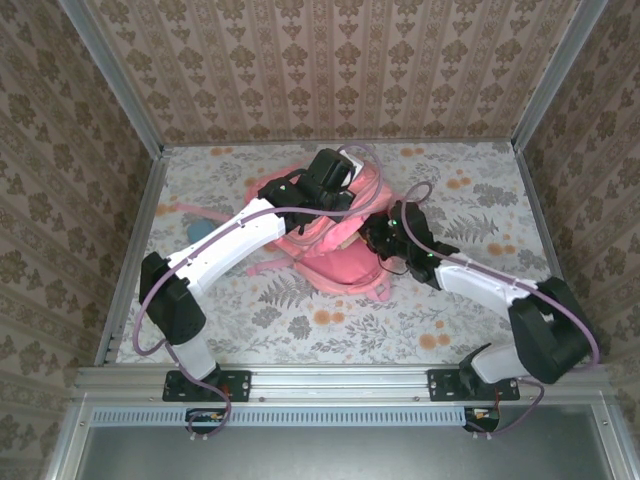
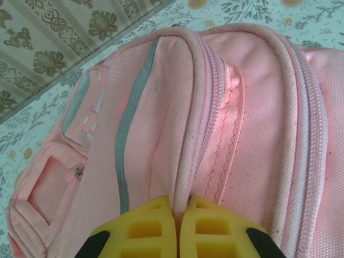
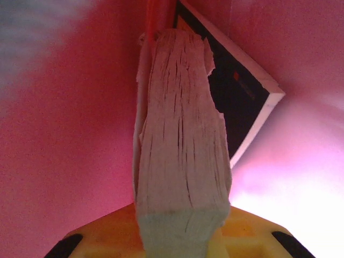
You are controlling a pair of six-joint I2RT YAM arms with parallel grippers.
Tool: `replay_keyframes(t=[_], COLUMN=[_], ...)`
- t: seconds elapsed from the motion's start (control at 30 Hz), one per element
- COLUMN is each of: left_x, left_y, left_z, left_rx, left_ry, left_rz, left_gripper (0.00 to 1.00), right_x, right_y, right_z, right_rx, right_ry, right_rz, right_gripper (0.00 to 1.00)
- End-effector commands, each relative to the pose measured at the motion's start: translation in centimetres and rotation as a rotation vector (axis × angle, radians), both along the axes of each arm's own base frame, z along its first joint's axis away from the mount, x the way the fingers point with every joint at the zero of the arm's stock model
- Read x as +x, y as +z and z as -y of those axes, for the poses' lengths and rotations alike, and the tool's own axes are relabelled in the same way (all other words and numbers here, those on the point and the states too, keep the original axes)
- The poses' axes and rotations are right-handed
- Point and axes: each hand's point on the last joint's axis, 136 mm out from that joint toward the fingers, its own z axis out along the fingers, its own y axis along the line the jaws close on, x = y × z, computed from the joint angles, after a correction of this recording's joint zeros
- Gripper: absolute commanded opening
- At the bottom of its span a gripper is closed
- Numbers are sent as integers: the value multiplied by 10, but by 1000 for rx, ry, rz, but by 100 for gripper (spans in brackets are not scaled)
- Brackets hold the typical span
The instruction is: Pack the student bag
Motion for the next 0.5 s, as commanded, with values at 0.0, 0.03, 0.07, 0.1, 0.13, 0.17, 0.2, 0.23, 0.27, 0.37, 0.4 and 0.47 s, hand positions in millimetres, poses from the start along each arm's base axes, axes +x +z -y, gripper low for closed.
replay_keyframes(t=[0.0, 0.03, 0.07, 0.1, 0.13, 0.17, 0.2, 0.23, 0.27, 0.37, 0.4, 0.47], left_x=[14, 15, 16, 17, 17, 17, 18, 18, 19, 20, 20, 22], left_y=[71, 71, 72, 72, 73, 73, 72, 71, 70, 66, 63, 60], left_z=[15, 15, 15, 14, 14, 14, 13, 13, 12, 9, 8, 6], left_rx=[-201, -204, -210, -211, -215, -215, -215, -214, -214, -219, -218, -225], left_ry=[36, 42, 46, 49, 50, 51, 53, 54, 57, 59, 60, 65], left_rz=[166, 170, 172, 173, 176, 176, 173, 170, 167, 147, 138, 123], left_gripper=[0, 0, 0, 0, 0, 0, 0, 0, 0, 0, 0, 0], right_x=[33, 39, 44, 48, 52, 57, 60, 64, 66, 64, 62, 54], right_y=[17, 14, 8, 2, -4, -12, -16, -21, -25, -29, -29, -28], right_z=[-12, -19, -25, -29, -34, -38, -41, -45, -48, -52, -53, -49], right_rx=[76, 92, 102, 106, 109, 108, 111, 114, 118, 122, 124, 122], right_ry=[-96, -95, -97, -102, -106, -106, -105, -98, -93, -66, -60, -59], right_rz=[71, 71, 64, 53, 41, 29, 26, 19, 8, -13, -18, -33], right_gripper=[22, 22, 22, 22, 22, 23, 23, 25, 29, 51, 56, 63])
